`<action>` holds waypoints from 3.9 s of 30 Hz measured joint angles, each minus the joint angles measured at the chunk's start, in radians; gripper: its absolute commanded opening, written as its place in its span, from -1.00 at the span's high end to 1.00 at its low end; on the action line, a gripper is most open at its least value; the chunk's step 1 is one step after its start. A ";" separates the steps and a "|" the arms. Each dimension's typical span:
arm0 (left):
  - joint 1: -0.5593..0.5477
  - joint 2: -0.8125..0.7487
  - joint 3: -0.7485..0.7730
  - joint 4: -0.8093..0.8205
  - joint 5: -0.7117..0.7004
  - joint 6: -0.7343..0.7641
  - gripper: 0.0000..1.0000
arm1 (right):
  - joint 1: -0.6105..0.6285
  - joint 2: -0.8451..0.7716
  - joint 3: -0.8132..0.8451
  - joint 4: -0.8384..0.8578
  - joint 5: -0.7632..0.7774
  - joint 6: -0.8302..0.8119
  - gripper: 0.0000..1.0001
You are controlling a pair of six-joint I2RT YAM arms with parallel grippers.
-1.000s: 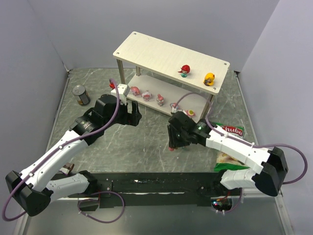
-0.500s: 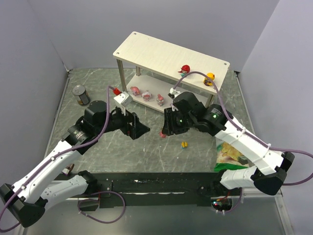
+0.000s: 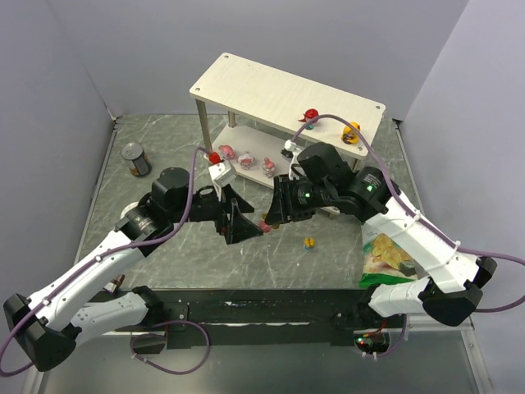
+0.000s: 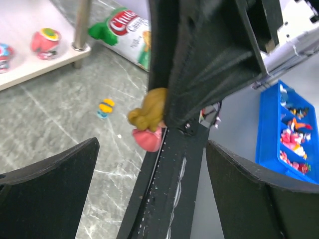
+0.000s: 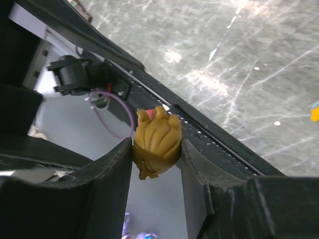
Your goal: Place and organize the plastic toys onto the shelf
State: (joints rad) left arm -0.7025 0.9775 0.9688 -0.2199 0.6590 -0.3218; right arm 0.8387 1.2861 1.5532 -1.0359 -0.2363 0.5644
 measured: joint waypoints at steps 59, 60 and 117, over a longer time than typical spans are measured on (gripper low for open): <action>-0.353 0.135 0.094 -0.032 -0.569 0.228 0.62 | -0.039 0.063 0.087 -0.082 -0.077 0.055 0.13; -0.353 0.135 0.094 -0.031 -0.572 0.227 0.64 | -0.039 0.063 0.087 -0.080 -0.074 0.055 0.07; 0.084 0.671 0.579 0.478 -0.523 -0.026 0.61 | -0.148 -0.469 -0.141 0.009 0.193 -0.020 -0.51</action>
State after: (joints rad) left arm -0.6189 1.6485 1.5478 0.2584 0.1356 -0.3481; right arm 0.6910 0.8169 1.4124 -1.0271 -0.0429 0.5442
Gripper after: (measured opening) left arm 0.529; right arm 0.751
